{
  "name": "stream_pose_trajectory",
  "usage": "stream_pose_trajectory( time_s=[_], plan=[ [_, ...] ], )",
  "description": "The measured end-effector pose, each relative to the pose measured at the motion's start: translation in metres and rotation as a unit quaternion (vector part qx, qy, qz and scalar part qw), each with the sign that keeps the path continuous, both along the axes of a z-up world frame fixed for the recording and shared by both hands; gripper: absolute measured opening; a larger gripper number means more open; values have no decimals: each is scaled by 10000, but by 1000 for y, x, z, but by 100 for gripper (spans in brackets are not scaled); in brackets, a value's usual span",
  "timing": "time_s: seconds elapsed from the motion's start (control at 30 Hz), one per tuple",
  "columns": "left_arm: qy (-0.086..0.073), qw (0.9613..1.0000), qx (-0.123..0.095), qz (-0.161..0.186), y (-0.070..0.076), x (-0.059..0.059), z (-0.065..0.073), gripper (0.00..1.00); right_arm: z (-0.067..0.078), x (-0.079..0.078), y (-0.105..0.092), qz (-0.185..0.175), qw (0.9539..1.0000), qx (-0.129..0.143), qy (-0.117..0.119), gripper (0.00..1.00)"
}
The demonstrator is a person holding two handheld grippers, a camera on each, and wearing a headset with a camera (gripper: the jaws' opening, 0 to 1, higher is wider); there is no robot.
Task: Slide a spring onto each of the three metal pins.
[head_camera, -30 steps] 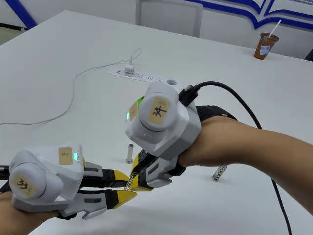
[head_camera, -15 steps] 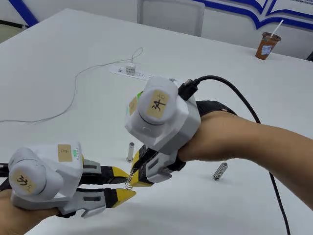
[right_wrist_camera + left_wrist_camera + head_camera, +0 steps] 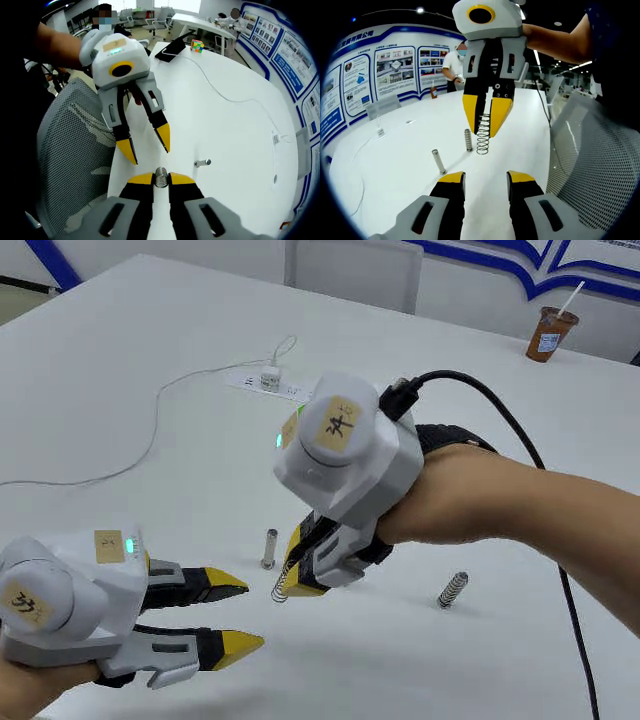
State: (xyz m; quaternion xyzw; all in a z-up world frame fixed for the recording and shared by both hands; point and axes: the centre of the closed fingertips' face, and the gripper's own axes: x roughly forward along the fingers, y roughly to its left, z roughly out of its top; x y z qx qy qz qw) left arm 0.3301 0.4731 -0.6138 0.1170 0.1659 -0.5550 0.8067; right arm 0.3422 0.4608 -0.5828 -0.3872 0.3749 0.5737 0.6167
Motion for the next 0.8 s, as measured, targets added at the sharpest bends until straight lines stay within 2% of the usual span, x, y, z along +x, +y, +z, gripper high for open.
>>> stream_pose_trajectory(
  time_s=[0.27,0.8],
  plan=[
    [99,9998,-5,159,7,1,-1,43,1,17,-4,-104,9999,-43,-52,12],
    [157,9995,-14,268,9,0,-1,48,0,54,-6,-290,9994,-115,-131,12]
  ],
)
